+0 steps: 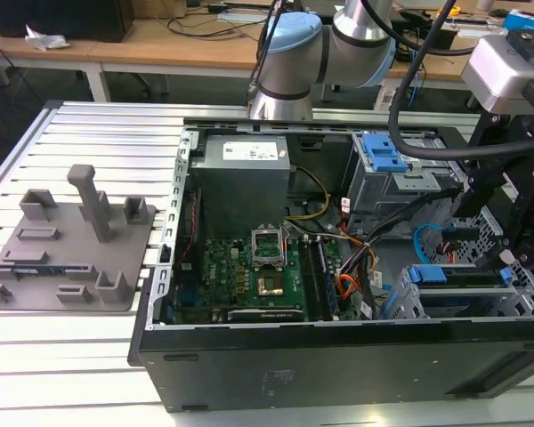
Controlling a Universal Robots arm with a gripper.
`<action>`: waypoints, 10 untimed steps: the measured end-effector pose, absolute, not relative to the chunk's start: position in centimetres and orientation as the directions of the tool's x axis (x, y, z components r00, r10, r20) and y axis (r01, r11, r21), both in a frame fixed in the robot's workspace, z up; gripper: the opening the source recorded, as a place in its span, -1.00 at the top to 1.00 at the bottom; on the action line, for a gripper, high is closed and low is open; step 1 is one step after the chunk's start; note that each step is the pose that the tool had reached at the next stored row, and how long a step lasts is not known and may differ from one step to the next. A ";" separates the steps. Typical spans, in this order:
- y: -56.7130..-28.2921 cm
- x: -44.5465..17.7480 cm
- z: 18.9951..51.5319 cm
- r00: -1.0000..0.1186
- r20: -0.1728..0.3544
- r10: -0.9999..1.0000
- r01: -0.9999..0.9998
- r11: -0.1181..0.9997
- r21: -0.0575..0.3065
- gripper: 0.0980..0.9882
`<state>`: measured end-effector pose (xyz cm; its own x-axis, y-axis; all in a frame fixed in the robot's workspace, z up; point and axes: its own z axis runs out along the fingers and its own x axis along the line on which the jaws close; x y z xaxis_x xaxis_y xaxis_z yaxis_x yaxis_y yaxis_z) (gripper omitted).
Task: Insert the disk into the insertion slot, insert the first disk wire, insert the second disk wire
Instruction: 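Insert the first disk wire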
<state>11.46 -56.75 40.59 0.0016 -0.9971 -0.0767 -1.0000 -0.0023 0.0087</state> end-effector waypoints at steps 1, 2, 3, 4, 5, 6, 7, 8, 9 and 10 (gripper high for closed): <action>-56.7 11.5 40.6 0.002 -0.077 -0.997 -1.000 -0.002 0.009 -0.18; -56.7 11.5 40.6 0.002 -0.077 -0.997 -1.000 -0.002 0.009 -0.18; -56.7 11.5 40.6 0.002 -0.077 -0.997 -1.000 -0.002 0.009 -0.18; -56.7 11.5 40.6 0.002 -0.076 -0.997 -1.000 -0.002 0.009 -0.18; -56.7 11.5 40.6 0.002 -0.077 -0.997 -1.000 -0.002 0.009 -0.18; -56.7 11.5 40.6 0.002 -0.076 -0.997 -1.000 -0.002 0.009 -0.18; -56.7 11.5 40.6 0.002 -0.076 -0.997 -1.000 -0.002 0.009 -0.18; -56.7 11.5 40.6 0.002 -0.076 -0.997 -1.000 -0.002 0.009 -0.18; -56.7 11.5 40.6 0.002 -0.076 -0.997 -1.000 -0.002 0.009 -0.18; -56.5 11.5 40.6 0.002 -0.075 -0.997 -1.000 -0.002 0.009 -0.18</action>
